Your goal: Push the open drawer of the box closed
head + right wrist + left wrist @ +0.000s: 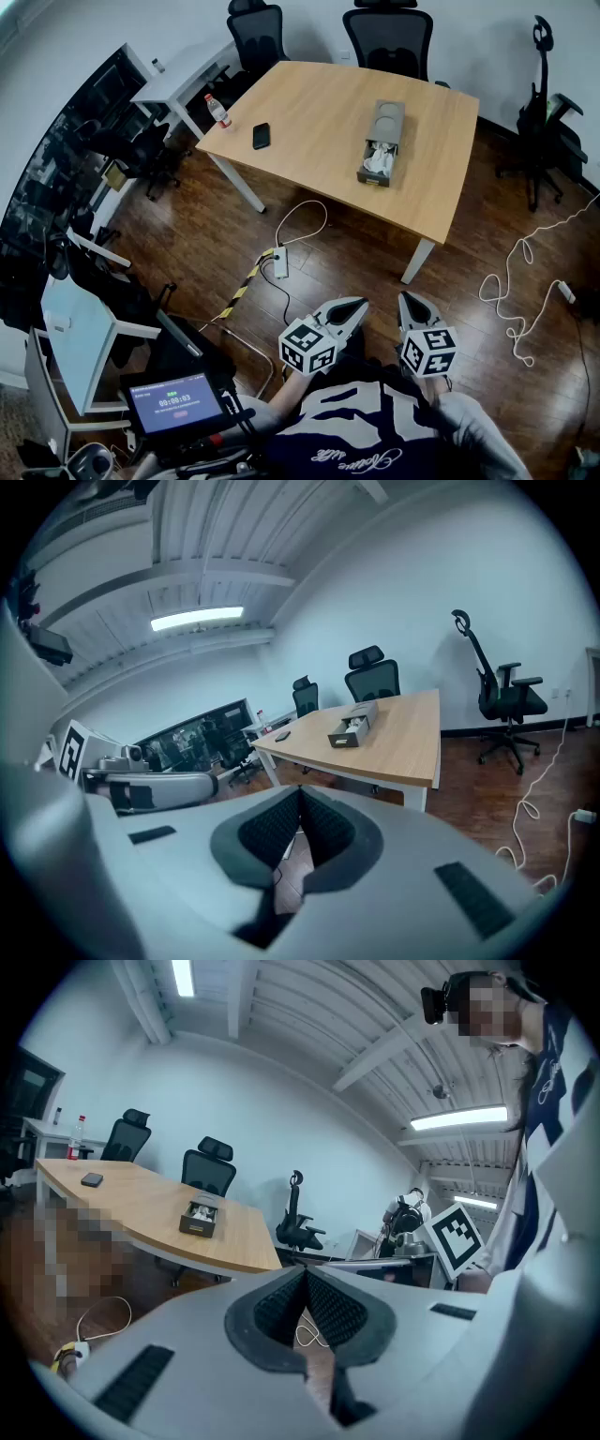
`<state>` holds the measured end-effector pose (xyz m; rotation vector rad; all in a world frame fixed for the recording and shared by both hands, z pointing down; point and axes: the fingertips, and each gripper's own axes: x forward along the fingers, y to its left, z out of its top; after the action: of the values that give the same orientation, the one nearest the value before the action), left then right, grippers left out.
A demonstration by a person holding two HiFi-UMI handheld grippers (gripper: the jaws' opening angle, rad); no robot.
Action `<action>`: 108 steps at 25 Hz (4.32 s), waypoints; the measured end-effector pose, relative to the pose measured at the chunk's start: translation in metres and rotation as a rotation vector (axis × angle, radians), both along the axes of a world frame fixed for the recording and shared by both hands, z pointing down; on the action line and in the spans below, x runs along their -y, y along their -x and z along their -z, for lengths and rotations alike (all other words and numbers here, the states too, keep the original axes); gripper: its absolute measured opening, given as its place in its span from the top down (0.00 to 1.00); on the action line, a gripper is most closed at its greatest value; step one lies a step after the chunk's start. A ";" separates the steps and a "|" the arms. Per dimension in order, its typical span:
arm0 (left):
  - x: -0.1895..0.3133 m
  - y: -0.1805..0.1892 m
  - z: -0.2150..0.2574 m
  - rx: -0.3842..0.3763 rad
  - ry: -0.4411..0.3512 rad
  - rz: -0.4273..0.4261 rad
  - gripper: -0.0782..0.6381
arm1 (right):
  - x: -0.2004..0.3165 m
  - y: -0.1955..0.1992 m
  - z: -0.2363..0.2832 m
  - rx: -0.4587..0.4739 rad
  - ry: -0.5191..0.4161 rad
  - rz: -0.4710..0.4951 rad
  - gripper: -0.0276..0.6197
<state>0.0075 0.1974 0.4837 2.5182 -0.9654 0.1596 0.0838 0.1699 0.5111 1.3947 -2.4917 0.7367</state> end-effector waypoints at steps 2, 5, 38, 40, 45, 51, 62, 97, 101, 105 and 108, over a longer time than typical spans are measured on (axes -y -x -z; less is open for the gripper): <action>0.000 0.000 0.000 0.003 0.001 -0.007 0.89 | -0.006 -0.001 0.001 0.001 0.003 -0.007 0.96; 0.030 0.002 -0.006 0.007 0.010 -0.020 0.89 | 0.017 -0.001 -0.005 -0.001 0.013 -0.024 0.96; 0.337 0.084 -0.089 0.069 0.130 -0.195 0.89 | 0.254 0.020 -0.016 -0.010 0.106 -0.421 0.96; 0.343 0.078 -0.104 0.108 0.141 -0.220 0.89 | 0.255 0.014 -0.018 -0.012 0.114 -0.434 0.96; 0.367 0.065 -0.127 0.151 0.181 -0.202 0.89 | 0.264 0.000 -0.022 -0.012 0.145 -0.432 0.96; 0.384 0.049 -0.148 0.241 0.240 -0.201 0.89 | 0.304 -0.027 -0.029 0.003 0.156 -0.411 0.96; 0.409 0.022 -0.152 0.126 0.340 -0.086 0.89 | 0.396 -0.070 -0.019 0.040 0.126 -0.351 0.96; 0.545 0.006 -0.127 0.114 0.211 0.041 0.89 | 0.393 -0.107 -0.060 0.052 0.266 -0.382 0.96; 0.522 0.013 -0.115 0.127 0.183 0.003 0.89 | 0.395 -0.089 -0.057 0.045 0.252 -0.347 0.96; 0.501 0.028 -0.099 0.080 0.173 0.007 0.89 | 0.393 -0.065 -0.052 0.043 0.234 -0.308 0.96; 0.479 0.042 -0.086 0.042 0.167 0.008 0.89 | 0.383 -0.044 -0.049 0.041 0.223 -0.285 0.96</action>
<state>-0.0345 -0.2821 0.5699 2.3669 -0.9374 0.2802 0.1281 -0.2134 0.5599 1.6800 -2.1791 1.0704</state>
